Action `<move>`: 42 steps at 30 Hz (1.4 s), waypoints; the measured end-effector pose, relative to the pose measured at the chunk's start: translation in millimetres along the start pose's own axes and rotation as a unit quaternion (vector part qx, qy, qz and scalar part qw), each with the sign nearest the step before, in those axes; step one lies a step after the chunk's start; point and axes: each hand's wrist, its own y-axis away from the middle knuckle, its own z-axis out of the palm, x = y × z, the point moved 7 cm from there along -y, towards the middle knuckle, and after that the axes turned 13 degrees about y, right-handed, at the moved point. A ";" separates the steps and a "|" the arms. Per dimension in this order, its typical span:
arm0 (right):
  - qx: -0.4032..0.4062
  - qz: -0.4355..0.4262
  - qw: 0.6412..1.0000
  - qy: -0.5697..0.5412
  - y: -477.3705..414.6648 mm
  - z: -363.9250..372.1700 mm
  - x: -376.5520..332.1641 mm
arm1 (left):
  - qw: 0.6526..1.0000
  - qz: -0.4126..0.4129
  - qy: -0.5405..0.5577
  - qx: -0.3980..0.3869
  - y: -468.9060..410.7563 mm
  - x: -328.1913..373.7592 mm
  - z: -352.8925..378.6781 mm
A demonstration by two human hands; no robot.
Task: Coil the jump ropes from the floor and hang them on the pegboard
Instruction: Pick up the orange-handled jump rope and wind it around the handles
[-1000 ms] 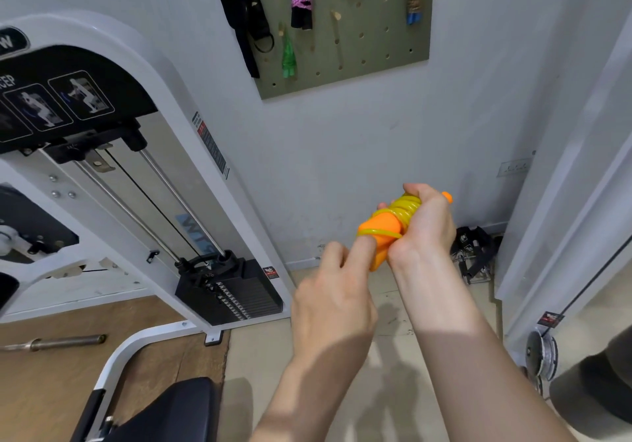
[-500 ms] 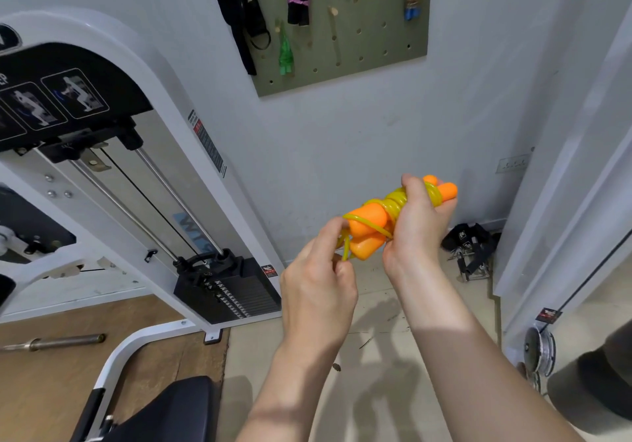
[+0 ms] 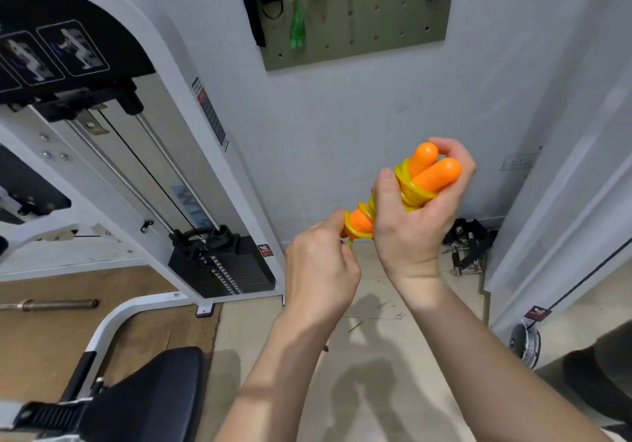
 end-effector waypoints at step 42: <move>-0.365 0.407 0.829 -0.116 79.8 30.8 49.6 | 0.987 0.099 0.083 0.099 -65.4 3.1 -15.4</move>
